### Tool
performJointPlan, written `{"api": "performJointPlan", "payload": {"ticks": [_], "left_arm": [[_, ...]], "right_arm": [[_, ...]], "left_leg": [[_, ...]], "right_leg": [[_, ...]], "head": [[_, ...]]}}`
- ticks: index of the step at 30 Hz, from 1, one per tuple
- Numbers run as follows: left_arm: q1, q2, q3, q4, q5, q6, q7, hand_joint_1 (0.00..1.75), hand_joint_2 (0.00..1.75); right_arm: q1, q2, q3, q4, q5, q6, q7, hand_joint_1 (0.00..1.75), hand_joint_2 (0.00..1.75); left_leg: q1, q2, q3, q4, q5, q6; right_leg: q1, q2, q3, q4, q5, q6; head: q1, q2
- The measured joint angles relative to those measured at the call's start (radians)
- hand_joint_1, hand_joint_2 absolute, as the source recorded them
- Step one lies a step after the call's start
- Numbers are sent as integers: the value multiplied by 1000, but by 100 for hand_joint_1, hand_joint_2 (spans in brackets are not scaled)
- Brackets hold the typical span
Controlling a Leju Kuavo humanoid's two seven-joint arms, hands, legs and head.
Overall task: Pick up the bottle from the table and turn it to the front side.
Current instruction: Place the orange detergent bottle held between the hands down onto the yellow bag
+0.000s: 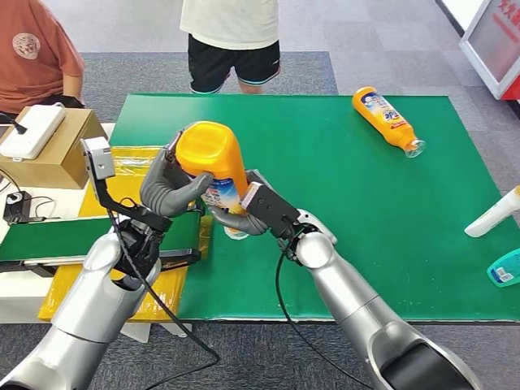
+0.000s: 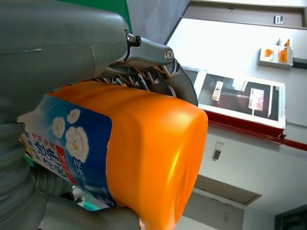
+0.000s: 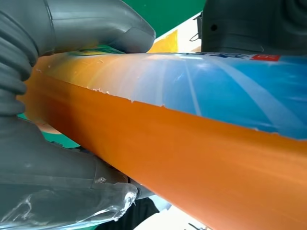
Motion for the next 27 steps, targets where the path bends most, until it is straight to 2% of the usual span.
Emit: {"api": "performJointPlan", "payload": {"ticks": [2,6,12,17,27], "left_arm": [[0,1,-1,2,0,4,0,175,175],[0,5,-5,5,-9,21,-4,175,175],[2,10,-20,2,-146,115,-44,175,175],[2,16,-19,-13,-277,204,-71,175,175],[3,37,-17,-33,-452,310,-99,175,175]], "right_arm": [[-1,0,2,4,-4,-3,7,174,175],[-8,1,3,18,-17,-22,25,1,175],[-30,5,-9,39,-35,-74,86,0,175],[-44,5,-50,54,-43,-99,84,0,175],[-44,1,-98,46,-50,-118,87,0,175]], "left_leg": [[0,0,0,0,0,0],[0,0,0,0,0,0],[0,0,0,0,0,0],[0,0,0,0,0,0],[0,0,0,0,0,0]], "right_leg": [[0,0,0,0,0,0],[0,0,0,0,0,0],[0,0,0,0,0,0],[0,0,0,0,0,0],[0,0,-1,0,0,0]], "head": [[0,0],[0,0],[0,0],[0,0],[0,0]]}}
